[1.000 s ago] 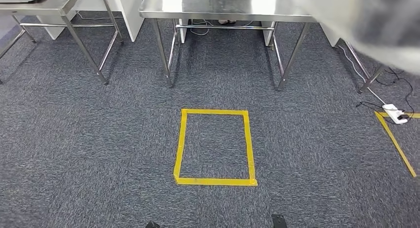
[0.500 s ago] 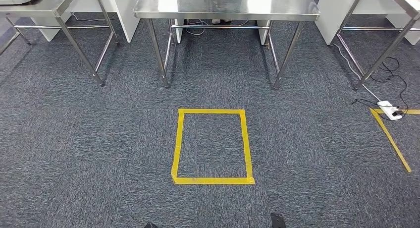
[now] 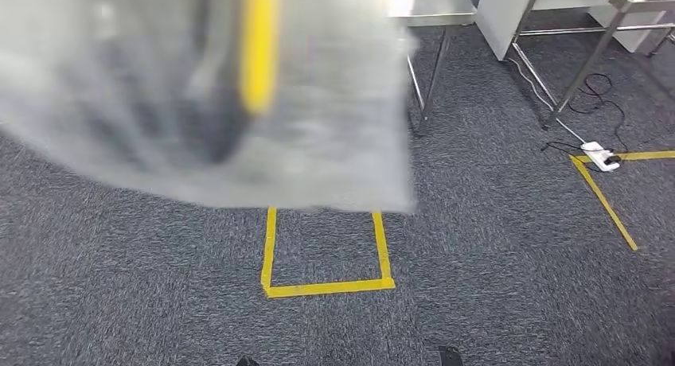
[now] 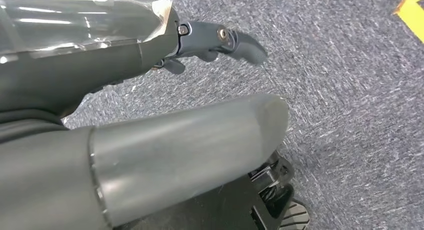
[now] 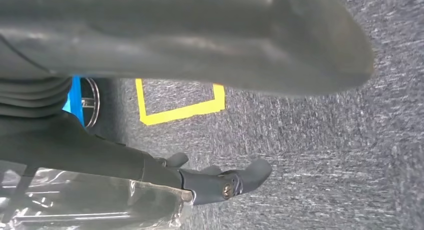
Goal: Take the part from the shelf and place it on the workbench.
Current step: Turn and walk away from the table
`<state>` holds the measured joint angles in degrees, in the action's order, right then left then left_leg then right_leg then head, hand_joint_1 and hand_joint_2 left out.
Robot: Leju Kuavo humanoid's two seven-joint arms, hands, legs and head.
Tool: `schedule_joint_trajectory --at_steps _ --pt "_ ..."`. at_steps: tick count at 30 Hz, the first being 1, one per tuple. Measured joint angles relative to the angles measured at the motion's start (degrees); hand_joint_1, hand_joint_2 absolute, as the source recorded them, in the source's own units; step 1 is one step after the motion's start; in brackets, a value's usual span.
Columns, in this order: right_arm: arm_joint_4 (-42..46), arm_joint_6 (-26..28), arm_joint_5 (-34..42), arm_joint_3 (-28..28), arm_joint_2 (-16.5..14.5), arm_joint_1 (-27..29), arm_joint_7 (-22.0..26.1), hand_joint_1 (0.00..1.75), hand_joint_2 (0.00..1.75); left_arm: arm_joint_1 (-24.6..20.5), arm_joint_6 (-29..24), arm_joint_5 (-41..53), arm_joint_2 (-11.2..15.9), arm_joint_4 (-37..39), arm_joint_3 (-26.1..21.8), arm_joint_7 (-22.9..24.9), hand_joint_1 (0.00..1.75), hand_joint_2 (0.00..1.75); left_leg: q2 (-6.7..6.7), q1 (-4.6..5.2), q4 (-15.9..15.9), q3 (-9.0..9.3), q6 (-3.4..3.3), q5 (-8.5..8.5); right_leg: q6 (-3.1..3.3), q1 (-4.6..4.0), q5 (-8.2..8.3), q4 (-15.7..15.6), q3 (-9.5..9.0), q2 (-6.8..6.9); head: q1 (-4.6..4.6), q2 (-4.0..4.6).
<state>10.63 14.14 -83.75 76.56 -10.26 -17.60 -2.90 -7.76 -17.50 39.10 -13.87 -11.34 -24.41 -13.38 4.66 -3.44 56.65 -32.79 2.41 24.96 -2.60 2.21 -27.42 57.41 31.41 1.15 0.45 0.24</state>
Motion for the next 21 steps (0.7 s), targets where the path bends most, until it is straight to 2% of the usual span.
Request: schedule_joint_trajectory --at_steps 1,2,4,5,6,7,8,10,11,12,14,15,16,18,20,21 --pt "0.01 0.00 0.02 0.01 -0.01 0.06 0.03 0.00 0.00 0.00 -0.02 0.00 -0.01 0.00 0.00 -0.01 0.00 0.00 -0.75 -0.12 1.58 -0.60 0.02 1.36 0.50 -0.01 0.16 0.05 0.14 -0.50 -0.34 0.00" --pt "0.01 0.00 0.03 0.01 -0.01 0.08 0.07 0.00 0.00 0.02 -0.03 0.00 -0.01 0.00 0.00 -0.01 0.00 0.00 -1.84 -0.12 4.40 -1.78 -0.09 3.41 0.96 -0.14 0.33 0.06 0.25 -0.98 -0.68 0.00" --pt "0.02 -0.01 0.04 0.02 -0.04 0.09 0.15 0.00 0.00 0.14 -0.08 0.00 0.03 0.00 0.00 -0.01 0.00 0.00 -3.82 0.36 12.82 -5.41 -0.68 8.08 1.61 -0.72 0.55 0.09 0.55 -2.00 -1.29 0.00" --pt "0.02 -0.02 0.05 0.02 -0.04 0.14 0.18 0.00 0.00 0.22 -0.11 0.00 0.04 0.00 0.00 0.00 0.00 0.00 -4.17 0.69 16.22 -6.93 -1.07 9.36 1.83 -1.11 0.63 0.10 0.65 -2.61 -1.47 0.00" --pt "0.01 -0.03 0.05 0.02 -0.05 0.22 0.20 0.00 0.00 0.29 -0.14 0.00 0.04 0.00 0.00 0.00 0.00 0.00 -4.36 1.05 17.84 -7.67 -1.60 9.57 1.96 -1.51 0.67 0.11 0.71 -3.30 -1.58 0.00" --pt "0.01 -0.04 0.06 0.02 -0.04 0.29 0.20 0.00 0.00 0.33 -0.20 0.00 0.05 0.00 0.00 0.00 0.00 0.00 -4.56 1.45 17.10 -7.26 -2.29 8.61 2.05 -1.89 0.71 0.11 0.71 -4.05 -1.61 0.00" --pt "0.01 -0.04 0.06 0.02 -0.04 0.33 0.22 0.00 0.00 0.34 -0.27 0.00 0.07 0.00 -0.01 0.00 0.00 0.00 -5.13 1.87 14.19 -5.79 -3.17 6.80 2.15 -2.23 0.77 0.11 0.66 -4.86 -1.65 0.00" --pt "0.01 -0.05 0.06 0.02 -0.17 0.28 0.28 0.00 0.00 0.33 -0.41 0.00 0.18 0.00 -0.01 0.00 0.00 0.00 -7.65 2.54 6.57 -1.92 -5.17 3.57 2.21 -2.72 0.86 0.13 0.63 -6.39 -1.56 0.00" --pt "-0.01 -0.07 0.06 0.02 -0.26 0.23 0.32 0.00 0.00 0.32 -0.47 0.00 0.21 0.00 -0.01 0.00 0.00 0.00 -8.61 2.78 4.02 -0.60 -5.76 2.80 2.16 -2.75 0.93 0.15 0.74 -7.01 -1.44 0.00" --pt "-0.01 -0.10 0.06 0.02 -0.30 0.22 0.34 0.00 0.00 0.30 -0.49 0.00 0.20 0.00 0.00 0.00 0.00 0.00 -9.10 2.95 2.80 0.03 -6.05 2.68 2.03 -2.65 1.00 0.16 0.89 -7.56 -1.41 0.00" --pt "-0.01 -0.15 0.07 0.02 -0.30 0.28 0.38 0.00 0.00 0.25 -0.53 -0.01 0.06 -0.01 0.00 0.00 0.00 0.00 -8.08 3.14 2.15 0.32 -5.92 2.52 1.57 -2.49 1.24 0.06 1.39 -8.50 -1.56 0.00" --pt "-0.01 -0.16 0.07 0.02 -0.24 0.33 0.38 0.00 0.00 0.22 -0.54 -0.01 -0.01 -0.02 0.00 0.00 0.00 0.00 -7.39 3.08 1.60 0.57 -5.85 2.24 1.37 -2.51 1.14 0.33 1.70 -7.97 -1.66 0.00" --pt "-0.01 -0.16 0.08 0.02 -0.24 0.34 0.39 0.00 0.00 0.20 -0.55 -0.01 -0.05 -0.02 0.00 0.00 0.00 0.00 -6.64 2.99 1.02 0.82 -5.82 1.94 1.25 -2.59 0.59 1.34 2.35 -6.73 -1.54 0.00" --pt "-0.01 -0.15 0.08 0.02 -0.20 0.19 0.41 0.00 0.00 0.22 -0.55 0.00 -0.10 -0.02 0.00 0.00 0.00 0.00 -4.96 2.84 0.23 1.12 -5.77 1.53 1.21 -2.48 -2.06 6.80 5.09 -3.41 -1.04 0.00" --pt "-0.01 -0.15 0.08 0.02 -0.21 0.13 0.42 0.00 0.00 0.31 -0.54 0.00 -0.11 -0.02 0.00 0.00 0.00 0.00 -3.17 2.84 0.18 0.97 -5.79 1.53 0.80 -2.03 -4.97 14.38 8.85 -2.12 -0.61 0.00" --pt "-0.01 -0.15 0.08 0.02 -0.18 0.21 0.42 0.00 0.00 0.33 -0.54 0.00 -0.13 -0.02 0.00 0.00 0.00 0.00 -2.32 2.82 0.18 0.91 -5.75 1.56 0.29 -1.72 -5.47 16.35 9.77 -1.91 -0.47 0.00"
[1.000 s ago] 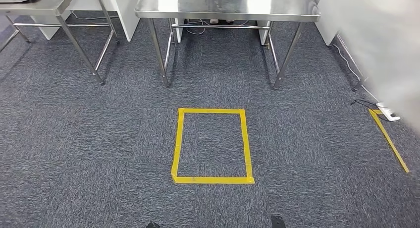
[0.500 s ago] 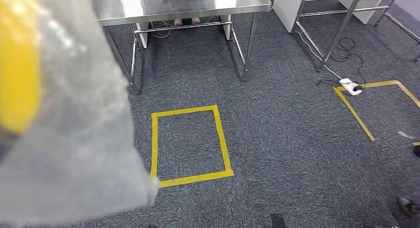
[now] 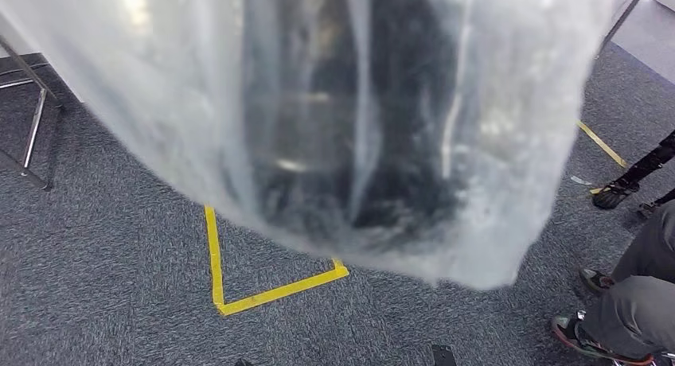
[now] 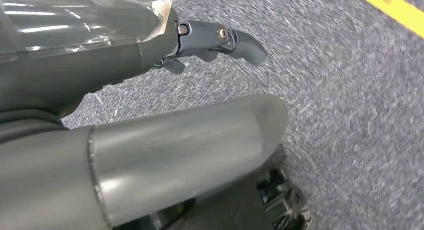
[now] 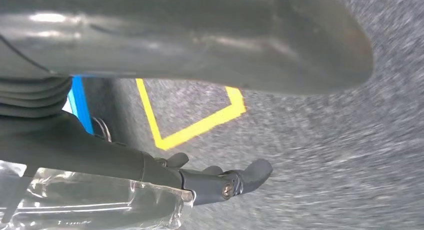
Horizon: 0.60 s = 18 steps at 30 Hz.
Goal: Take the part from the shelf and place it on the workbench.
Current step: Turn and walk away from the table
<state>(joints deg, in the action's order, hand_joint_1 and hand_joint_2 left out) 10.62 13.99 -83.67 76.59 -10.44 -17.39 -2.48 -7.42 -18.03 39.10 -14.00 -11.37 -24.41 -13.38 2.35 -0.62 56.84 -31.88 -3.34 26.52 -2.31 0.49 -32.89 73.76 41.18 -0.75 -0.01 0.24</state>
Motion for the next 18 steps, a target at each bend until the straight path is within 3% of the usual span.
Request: schedule_joint_trajectory --at_steps 1,2,4,6,8,9,11,13,15,16,18 --pt "0.00 0.01 0.00 0.01 0.05 0.10 -0.01 0.00 0.00 0.01 0.00 0.00 -0.02 0.00 0.00 0.00 0.00 0.00 0.79 -0.03 0.01 -0.01 0.08 0.04 -0.67 0.33 0.42 -0.36 -0.32 0.25 0.11 0.00" --pt "0.00 0.01 0.01 0.01 0.14 0.17 -0.01 0.00 0.00 0.01 0.00 0.00 -0.04 0.00 0.00 0.00 0.00 0.00 1.54 -0.09 0.03 0.05 0.21 0.12 -1.43 0.68 1.65 -3.25 -1.97 0.78 0.23 0.00" --pt "0.00 0.01 0.00 0.02 0.28 0.04 -0.01 0.00 0.00 0.01 -0.01 0.00 -0.07 -0.01 0.00 0.00 0.00 0.00 2.92 0.03 0.18 0.36 0.80 0.44 -2.40 1.00 4.64 -12.11 -6.97 3.70 0.58 0.00" --pt "0.00 -0.04 -0.03 0.01 0.27 -0.15 0.00 0.00 0.00 -0.02 -0.05 -0.01 -0.07 -0.02 0.00 -0.01 0.00 0.00 4.10 0.31 0.34 0.69 1.57 0.74 -1.92 0.70 6.23 -16.91 -9.51 5.42 0.68 0.00" --pt "0.00 -0.14 -0.10 0.00 0.32 -0.07 0.01 0.00 0.00 -0.10 -0.13 -0.05 -0.11 -0.03 0.00 -0.02 0.00 0.00 5.23 0.29 0.29 0.99 2.18 0.85 -0.92 0.48 6.54 -17.11 -9.25 4.22 0.34 0.00" --pt "0.00 -0.21 -0.14 0.00 0.35 0.03 0.01 0.00 0.00 -0.16 -0.18 -0.08 -0.15 -0.03 0.00 -0.05 0.00 0.00 5.01 0.07 0.47 1.04 2.57 1.15 -0.50 0.77 6.68 -17.18 -9.23 3.56 0.14 0.00" --pt "0.00 -0.39 -0.30 -0.01 0.35 0.07 -0.01 0.00 0.00 -0.16 -0.36 -0.13 -0.21 -0.04 0.00 -0.22 0.00 0.00 2.13 -0.39 3.22 0.06 3.15 3.52 0.64 1.33 7.10 -17.38 -9.21 2.21 -0.22 0.00" --pt "0.00 -0.61 -0.44 -0.03 0.32 -0.01 -0.01 0.00 0.00 0.14 -0.62 -0.16 -0.20 -0.04 0.00 -0.50 0.00 0.00 -1.45 -0.57 10.33 -2.95 3.30 7.77 1.43 1.38 7.40 -17.43 -8.99 0.86 -0.69 0.00" --pt "0.00 -0.77 -0.44 -0.03 0.32 0.16 -0.01 0.00 0.00 0.63 -1.12 -0.11 -0.16 -0.03 -0.01 -0.87 0.00 0.00 -2.42 -0.58 16.76 -5.88 3.32 10.22 1.64 1.18 7.52 -17.40 -8.81 -0.75 -0.87 0.00" --pt "0.00 -0.82 -0.41 -0.03 0.35 0.34 -0.01 0.00 0.00 0.85 -1.48 -0.05 -0.11 -0.02 -0.01 -1.09 0.00 0.00 -2.52 -0.61 17.40 -6.22 3.30 9.84 1.66 1.15 7.57 -17.35 -8.78 -1.60 -0.89 0.00" --pt "0.00 -0.90 -0.28 -0.04 0.45 0.58 -0.07 0.00 0.00 1.19 -2.36 0.24 0.06 -0.02 -0.02 -1.44 0.00 0.00 -3.26 -0.88 12.09 -3.69 3.23 6.16 1.55 1.25 7.62 -17.10 -8.75 -3.39 -0.91 0.00"
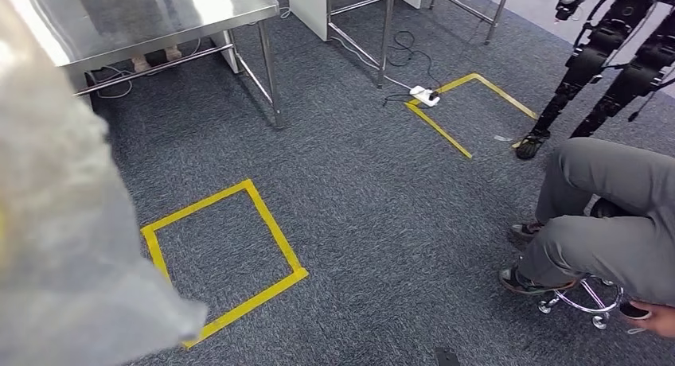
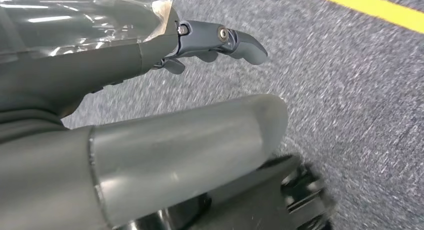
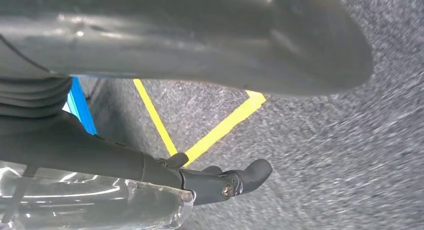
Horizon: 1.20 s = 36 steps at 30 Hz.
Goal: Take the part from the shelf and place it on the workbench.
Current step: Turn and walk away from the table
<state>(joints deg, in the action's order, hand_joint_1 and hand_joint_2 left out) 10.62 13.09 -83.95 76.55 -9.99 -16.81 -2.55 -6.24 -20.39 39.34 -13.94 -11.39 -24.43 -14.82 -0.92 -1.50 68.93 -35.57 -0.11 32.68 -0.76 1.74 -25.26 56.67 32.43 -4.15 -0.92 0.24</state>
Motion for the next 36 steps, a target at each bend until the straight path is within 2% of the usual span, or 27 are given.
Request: schedule_joint_trajectory --at_steps 2,3,4,6,7,8,10,12,13,14,15,17,18,19,20,21,22,24,25,26,27,28,29,31,32,33,36 --pt "0.00 -0.09 0.13 -0.03 0.03 -0.04 -0.08 0.00 0.00 0.32 -1.20 0.29 0.15 0.02 0.00 -0.41 0.00 0.00 -2.88 -0.51 -7.23 3.37 -0.02 -3.00 -0.36 -0.17 -0.01 0.62 0.44 -1.70 -0.14 0.00" --pt "0.00 -0.15 0.19 -0.05 0.03 -0.07 -0.10 0.00 0.00 0.47 -1.98 0.34 0.18 0.03 -0.01 -0.77 0.00 0.00 -3.98 -0.60 -9.14 4.17 -0.04 -3.48 -0.72 -0.30 0.04 0.83 0.84 -2.38 -0.11 0.00" --pt "0.00 -0.20 0.22 -0.07 0.05 -0.03 -0.09 0.00 0.00 0.61 -2.80 0.31 0.16 0.04 -0.03 -1.20 0.00 0.00 -4.43 -0.49 -9.76 4.34 -0.21 -3.43 -1.22 -0.43 0.18 0.90 1.25 -3.05 -0.06 0.00" --pt "0.00 -0.22 0.27 -0.09 0.17 0.29 0.08 0.00 0.00 0.79 -4.12 0.15 0.05 0.04 -0.09 -1.86 0.00 0.00 -2.99 -0.11 -10.03 4.28 -1.05 -3.83 -2.27 -0.43 0.59 0.68 1.99 -4.03 0.15 0.00" --pt "0.00 -0.21 0.28 -0.09 0.23 0.46 0.25 0.00 0.00 0.85 -4.58 -0.01 -0.02 0.04 -0.13 -2.03 0.00 0.44 -2.21 -0.01 -10.36 4.33 -1.66 -4.16 -2.54 -0.49 0.38 1.12 2.45 -3.31 0.24 0.00" --pt "-0.01 -0.18 0.35 -0.10 0.25 0.53 0.50 0.00 0.00 0.90 -4.92 -0.18 -0.09 0.04 -0.21 -2.12 0.00 0.87 -1.33 0.01 -10.70 4.36 -2.20 -4.47 -2.56 -0.55 -0.42 2.57 3.35 -1.83 0.50 0.00" --pt "-0.01 0.08 0.74 -0.10 0.15 0.43 1.30 0.00 0.00 1.18 -5.34 -0.64 -0.12 0.04 -0.50 -2.45 0.00 1.75 0.57 0.24 -11.05 4.32 -2.83 -4.74 -2.21 -0.68 -3.55 9.07 6.54 1.90 1.18 0.00" --pt "0.00 0.49 1.25 -0.10 0.07 0.48 2.35 0.00 0.00 1.58 -5.70 -1.32 -0.02 0.04 -1.02 -3.00 0.00 1.75 2.58 0.59 -11.03 4.17 -2.94 -4.75 -2.32 -0.63 -6.19 16.15 9.66 3.26 1.52 0.00" --pt "0.00 0.70 1.43 -0.09 0.05 0.62 2.86 0.00 0.00 1.73 -5.97 -1.73 0.05 0.04 -1.32 -3.28 0.00 1.75 3.45 0.72 -11.02 4.12 -2.95 -4.74 -2.61 -0.62 -6.46 17.28 9.85 3.46 1.55 0.00" --pt "0.00 0.91 1.52 -0.09 0.05 0.76 3.31 0.00 0.00 1.80 -6.30 -2.22 0.12 0.04 -1.67 -3.50 0.00 1.75 4.22 0.80 -11.01 4.11 -2.94 -4.73 -2.99 -0.62 -5.85 15.73 8.64 3.71 1.62 0.00" --pt "0.00 1.12 1.58 -0.09 0.08 0.83 3.73 0.00 0.00 1.84 -6.59 -2.74 0.16 0.04 -2.06 -3.75 0.00 1.75 4.92 0.85 -11.01 4.16 -2.91 -4.72 -3.29 -0.65 -4.69 11.98 6.25 4.40 1.72 0.00" --pt "0.00 1.36 1.58 -0.11 0.14 0.64 4.51 0.00 0.00 1.89 -7.07 -4.06 0.20 0.04 -2.98 -4.60 0.00 1.75 6.15 1.09 -10.99 4.41 -2.64 -4.56 -3.05 -1.18 -2.46 3.49 1.15 7.75 1.94 0.00" --pt "0.00 1.39 1.51 -0.15 0.16 0.48 4.89 0.00 0.00 1.93 -7.39 -4.73 0.23 0.04 -3.50 -5.20 0.00 1.31 6.72 1.24 -10.98 4.58 -2.41 -4.42 -2.63 -1.49 -1.81 1.03 -0.18 8.99 1.95 0.00" --pt "0.00 1.39 1.42 -0.20 0.17 0.35 5.25 0.00 0.00 1.97 -7.83 -5.34 0.26 0.04 -4.03 -5.75 0.00 0.87 7.32 1.35 -10.99 4.78 -2.15 -4.29 -2.13 -1.80 -1.53 0.09 -0.57 9.62 1.92 0.00" --pt "0.00 1.39 1.27 -0.29 0.20 0.30 5.56 0.00 0.00 1.99 -8.35 -5.93 0.28 0.04 -4.54 -6.24 0.00 0.44 7.98 1.40 -11.08 5.00 -1.84 -4.21 -1.79 -1.97 -1.32 0.08 -0.38 9.02 1.87 0.00" --pt "0.00 1.37 1.09 -0.40 0.23 0.30 5.81 0.00 0.00 1.98 -8.86 -6.47 0.32 0.04 -5.08 -6.59 0.00 0.00 8.39 1.33 -11.10 5.17 -1.52 -4.07 -1.30 -1.57 -1.07 -0.16 -0.47 8.18 1.85 0.00" --pt "0.00 1.32 0.84 -0.57 0.25 0.34 6.02 0.00 0.00 1.97 -9.33 -6.99 0.39 0.03 -5.61 -6.84 0.00 0.00 7.72 1.18 -10.79 5.22 -1.17 -3.66 -0.89 -1.19 -0.82 -0.44 -0.68 7.43 1.71 0.00" --pt "0.00 1.06 -0.01 -1.12 0.23 0.21 6.28 0.00 0.00 2.05 -9.95 -8.18 0.64 0.03 -6.82 -7.03 0.00 0.00 4.32 0.85 -7.26 3.98 -0.62 -0.99 0.12 -0.35 -0.21 -0.94 -1.04 5.88 1.22 0.00" --pt "0.00 0.82 -0.54 -1.50 0.19 0.10 6.34 0.00 0.00 2.15 -10.16 -8.73 0.81 0.04 -7.46 -6.95 0.00 0.00 2.38 0.71 -3.88 2.56 -0.46 1.05 0.40 -0.34 -0.07 -0.94 -0.92 5.10 0.87 0.00" --pt "0.00 0.56 -1.05 -1.92 0.17 -0.01 6.32 0.00 0.00 2.29 -10.30 -9.25 0.95 0.04 -8.10 -6.80 0.00 0.00 1.35 0.64 0.02 0.76 -0.34 2.98 0.64 -0.35 0.04 -0.88 -0.78 4.26 0.65 0.00" --pt "0.00 0.34 -1.43 -2.29 0.17 -0.05 6.26 0.00 0.00 2.42 -10.41 -9.61 1.10 0.04 -8.65 -6.62 0.00 0.00 0.91 0.58 3.12 -0.77 -0.20 4.11 0.66 -0.39 0.07 -0.82 -0.69 3.38 0.48 0.00" --pt "0.00 0.18 -1.67 -2.61 0.16 -0.04 6.19 0.00 0.00 2.51 -10.51 -9.81 1.22 0.04 -9.14 -6.50 0.00 0.00 0.76 0.47 4.55 -1.59 -0.06 4.09 0.68 -0.39 0.10 -0.71 -0.62 2.49 0.39 0.00" --pt "0.00 0.11 -1.79 -2.86 0.17 -0.03 6.10 0.00 0.00 2.55 -10.57 -9.91 1.32 0.04 -9.54 -6.44 0.00 0.00 0.68 0.28 3.82 -1.42 0.07 2.87 0.65 -0.35 0.09 -0.53 -0.58 1.61 0.34 0.00" --pt "0.00 0.08 -1.86 -3.19 0.17 -0.07 6.02 0.00 0.00 2.56 -10.63 -9.92 1.51 0.04 -10.06 -6.40 0.00 0.00 0.11 -0.28 -2.07 1.14 0.37 -1.19 0.40 -0.14 -0.07 -0.01 -0.52 0.10 0.28 0.00" --pt "0.00 0.07 -1.87 -3.28 0.16 -0.10 6.01 0.00 0.00 2.55 -10.64 -9.92 1.57 0.04 -10.19 -6.40 0.00 0.00 -0.21 -0.50 -4.55 2.28 0.49 -2.64 0.27 -0.05 -0.15 0.21 -0.50 -0.36 0.26 0.00" --pt "0.00 0.07 -1.88 -3.35 0.16 -0.12 6.01 0.00 0.00 2.55 -10.65 -9.92 1.61 0.04 -10.25 -6.40 0.00 0.00 -0.49 -0.62 -6.00 2.96 0.57 -3.40 0.15 0.00 -0.22 0.35 -0.47 -0.60 0.25 0.00" --pt "0.00 0.07 -1.88 -3.38 0.16 -0.13 6.00 0.00 0.00 2.55 -10.66 -9.92 1.62 0.04 -10.28 -6.40 0.00 0.00 -0.71 -0.69 -6.54 3.21 0.62 -3.65 0.10 0.00 -0.26 0.42 -0.44 -0.69 0.24 0.00"
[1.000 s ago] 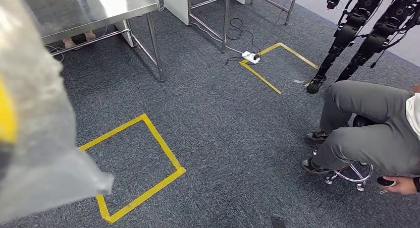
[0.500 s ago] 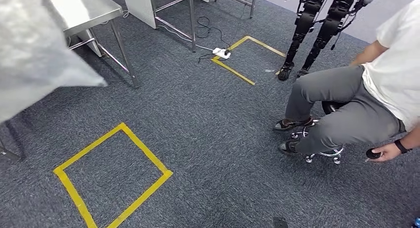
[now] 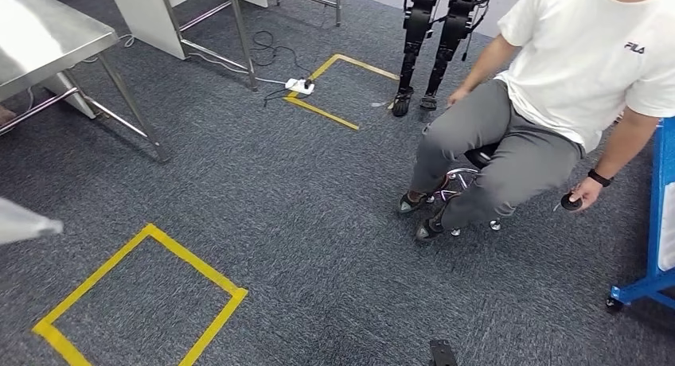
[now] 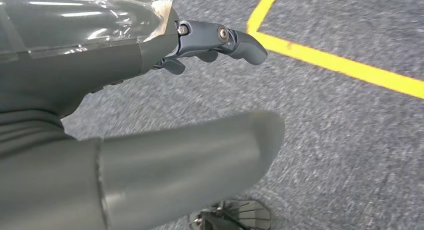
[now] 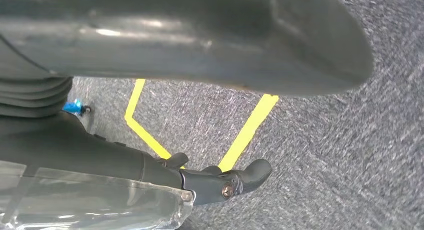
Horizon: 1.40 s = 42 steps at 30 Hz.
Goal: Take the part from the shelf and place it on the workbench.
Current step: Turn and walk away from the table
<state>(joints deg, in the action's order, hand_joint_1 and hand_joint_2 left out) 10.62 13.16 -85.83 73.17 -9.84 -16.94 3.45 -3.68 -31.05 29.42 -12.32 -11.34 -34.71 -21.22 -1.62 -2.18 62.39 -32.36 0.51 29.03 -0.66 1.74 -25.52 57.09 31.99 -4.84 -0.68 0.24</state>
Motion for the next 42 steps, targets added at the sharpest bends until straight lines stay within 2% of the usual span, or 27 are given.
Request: schedule_joint_trajectory --at_steps 1,3,5,6,7,8,10,12,14,15,16,18,20,22,23,24,26,28,30,32,34,36,37,38,39,40,42 --pt "0.00 0.00 -0.05 -0.17 0.02 -0.10 -0.03 0.00 0.00 -0.01 0.07 -0.04 0.01 0.03 -0.15 0.00 0.00 0.00 -0.71 0.06 -0.65 0.21 -0.14 0.10 -0.41 -0.14 -0.04 0.34 0.45 -0.48 0.00 0.00" --pt "0.00 -1.21 -1.20 -1.51 0.44 0.42 2.33 0.00 0.00 -0.01 1.07 -1.59 0.46 0.08 -1.17 -0.57 0.00 0.00 -0.42 0.53 -2.51 0.63 -1.71 -0.28 -1.70 -0.35 -1.14 3.24 2.93 0.55 0.33 0.00" --pt "0.00 -2.93 -2.22 -3.88 1.28 2.29 8.14 0.00 0.00 0.29 1.89 -3.66 1.25 0.09 -2.83 -1.27 0.00 0.00 1.66 1.13 -3.55 0.68 -3.37 -0.66 -2.45 -0.44 -4.44 11.02 7.44 3.09 0.99 0.00" --pt "0.00 -3.45 -2.19 -4.95 1.77 3.60 11.01 0.00 0.00 0.53 1.78 -4.21 1.61 0.08 -3.59 -1.38 0.00 0.00 2.60 1.29 -3.57 0.60 -3.55 -0.65 -2.45 -0.46 -6.25 15.38 9.47 4.00 1.29 0.00" --pt "0.00 -3.45 -1.95 -5.51 2.21 4.78 12.37 0.00 0.00 0.71 1.73 -4.22 1.85 0.08 -4.02 -1.46 0.00 0.00 3.27 1.43 -3.56 0.57 -3.58 -0.62 -2.67 -0.46 -6.90 17.41 10.26 4.12 1.35 0.00" --pt "0.01 -3.47 -1.75 -5.92 2.66 5.85 12.97 0.00 0.00 0.82 1.67 -4.21 2.04 0.07 -4.35 -1.51 0.00 0.00 3.91 1.55 -3.56 0.54 -3.58 -0.61 -2.98 -0.49 -6.67 17.07 9.83 4.24 1.42 0.00" --pt "0.04 -3.56 -1.58 -6.62 3.43 7.14 13.19 0.00 0.00 0.85 1.57 -4.20 2.22 0.07 -4.83 -1.54 0.00 0.00 5.27 1.70 -3.56 0.60 -3.52 -0.56 -3.41 -0.74 -4.44 9.91 5.63 5.53 1.67 0.00" --pt "0.13 -3.68 -1.56 -7.23 3.94 7.16 13.10 0.00 0.00 0.86 1.52 -4.20 2.27 0.07 -5.21 -1.56 0.00 0.00 6.81 1.89 -3.55 0.81 -3.07 -0.26 -2.86 -1.46 -2.23 2.59 1.64 8.18 1.84 0.00" --pt "0.17 -3.73 -1.53 -7.68 4.24 7.06 12.99 0.00 0.00 0.77 1.48 -4.16 2.32 0.07 -5.49 -1.58 0.00 0.00 8.33 1.93 -3.64 1.26 -2.38 0.13 -1.73 -2.12 -1.33 0.52 0.90 9.03 1.78 0.00" --pt "0.18 -3.61 -1.36 -7.79 4.40 7.22 12.90 0.00 0.00 0.63 1.53 -4.04 2.34 0.06 -5.54 -1.64 0.00 0.00 9.04 1.88 -3.78 1.59 -2.05 0.24 -1.21 -2.23 -1.07 0.27 0.95 8.37 1.76 0.00" --pt "0.19 -3.38 -1.04 -7.82 4.58 7.50 12.74 0.00 0.00 0.47 1.72 -3.90 2.39 0.04 -5.56 -1.75 0.00 0.00 8.88 1.74 -3.66 1.79 -1.73 0.46 -0.74 -1.84 -0.75 -0.05 0.74 7.65 1.67 0.00" --pt "0.24 -2.88 -0.27 -7.82 5.03 7.89 12.35 0.00 0.00 0.36 2.54 -3.63 2.60 0.01 -5.56 -2.13 0.00 0.00 5.94 1.48 -0.93 0.98 -1.27 2.63 0.23 -1.04 -0.07 -0.73 0.11 6.30 1.31 0.00" --pt "0.29 -2.80 0.39 -7.81 5.57 7.97 12.14 0.00 0.00 0.56 3.70 -3.66 2.93 0.00 -5.63 -2.40 0.00 0.00 2.40 1.20 5.78 -1.94 -0.97 6.59 0.74 -0.79 0.24 -0.91 -0.08 4.88 0.68 0.00" --pt "0.32 -3.00 1.19 -7.79 6.15 8.17 12.29 0.00 0.00 0.73 4.74 -3.74 3.29 0.00 -5.71 -2.52 0.00 0.00 1.54 0.97 10.78 -4.45 -0.64 8.27 0.77 -0.93 0.25 -0.81 -0.01 3.13 0.38 0.00" --pt "0.33 -3.09 1.57 -7.77 6.36 8.33 12.47 0.00 0.00 0.75 5.10 -3.75 3.47 0.00 -5.75 -2.58 0.00 0.00 1.46 0.79 10.60 -4.51 -0.47 7.42 0.75 -0.94 0.24 -0.69 0.00 2.22 0.36 0.00" --pt "0.33 -3.15 1.85 -7.76 6.50 8.49 12.66 0.00 0.00 0.74 5.41 -3.74 3.66 0.00 -5.79 -2.66 0.00 0.00 1.29 0.53 8.27 -3.53 -0.29 5.54 0.67 -0.89 0.19 -0.47 0.01 1.30 0.34 0.00" --pt "0.34 -3.15 2.10 -7.74 6.65 8.69 12.85 0.00 0.00 0.73 5.74 -3.63 3.98 0.00 -5.86 -2.85 0.00 0.00 -0.43 0.04 1.37 -0.48 0.05 1.94 0.15 -0.88 -0.11 0.41 0.35 -0.42 0.11 0.00" --pt "0.36 -3.15 2.15 -7.73 6.84 8.86 12.81 0.00 0.00 0.68 5.90 -3.33 4.22 -0.01 -5.89 -3.16 0.00 0.00 -1.72 0.11 -2.09 0.84 -0.32 0.87 -0.63 -1.12 -0.39 1.16 1.13 -1.72 0.05 0.00" --pt "0.37 -3.14 2.14 -7.73 7.06 9.31 12.56 0.00 0.00 0.55 6.23 -3.09 4.50 -0.05 -5.89 -3.67 0.00 0.00 -0.89 0.63 -2.21 0.71 -1.43 0.84 -1.43 -1.27 -0.29 1.15 1.87 -2.72 0.34 0.00" --pt "0.36 -3.13 2.11 -7.74 7.23 9.93 12.18 0.00 0.00 0.51 6.75 -2.85 4.87 -0.11 -5.90 -4.27 0.00 0.00 0.36 0.92 -2.72 1.03 -2.63 0.38 -1.90 -1.16 -0.80 2.22 2.58 -1.48 0.61 0.00" --pt "0.35 -3.20 2.16 -7.74 7.29 10.17 12.18 0.00 0.00 0.68 7.63 -2.30 5.34 -0.15 -5.89 -4.98 0.00 0.00 1.84 1.08 -3.16 1.24 -3.40 -0.01 -1.68 -1.08 -3.44 7.49 5.11 1.90 1.18 0.00" --pt "0.35 -3.52 2.09 -7.74 7.28 10.29 12.57 0.00 0.00 0.88 8.79 -1.70 5.86 -0.15 -5.85 -5.83 0.00 0.00 3.47 1.37 -3.23 1.10 -3.59 -0.04 -1.57 -1.05 -6.58 15.20 8.94 3.77 1.66 0.00" --pt "0.35 -3.74 2.02 -7.73 7.28 10.47 12.72 0.00 0.00 0.93 9.24 -1.38 6.07 -0.15 -5.79 -6.21 0.00 0.00 4.25 1.50 -3.22 1.07 -3.60 -0.01 -1.74 -1.03 -7.29 17.58 10.05 4.00 1.71 0.00" --pt "0.35 -3.92 1.98 -7.73 7.28 10.69 12.79 0.00 0.00 0.94 9.60 -1.06 6.29 -0.15 -5.66 -6.54 0.00 0.00 4.98 1.59 -3.22 1.06 -3.59 0.04 -2.05 -1.01 -7.20 17.85 10.07 4.15 1.74 0.00" --pt "0.35 -4.04 2.02 -7.73 7.29 10.88 12.79 0.00 0.00 0.92 9.86 -0.69 6.50 -0.15 -5.51 -6.76 0.00 0.00 5.67 1.63 -3.22 1.09 -3.55 0.10 -2.43 -1.00 -6.35 15.81 8.94 4.47 1.78 0.00" --pt "0.35 -4.08 2.08 -7.73 7.31 10.98 12.79 0.00 0.00 0.91 10.08 -0.37 6.67 -0.15 -5.38 -6.90 0.00 0.00 6.35 1.65 -3.22 1.17 -3.45 0.17 -2.76 -1.00 -5.01 11.84 6.77 5.23 1.83 0.00" --pt "0.35 -4.09 2.20 -7.73 7.37 10.89 12.79 0.00 0.00 0.95 10.40 0.04 6.98 -0.15 -5.19 -7.02 0.00 0.00 7.62 1.78 -3.23 1.45 -3.00 0.49 -2.63 -1.37 -2.39 4.13 2.67 8.27 1.92 0.01"
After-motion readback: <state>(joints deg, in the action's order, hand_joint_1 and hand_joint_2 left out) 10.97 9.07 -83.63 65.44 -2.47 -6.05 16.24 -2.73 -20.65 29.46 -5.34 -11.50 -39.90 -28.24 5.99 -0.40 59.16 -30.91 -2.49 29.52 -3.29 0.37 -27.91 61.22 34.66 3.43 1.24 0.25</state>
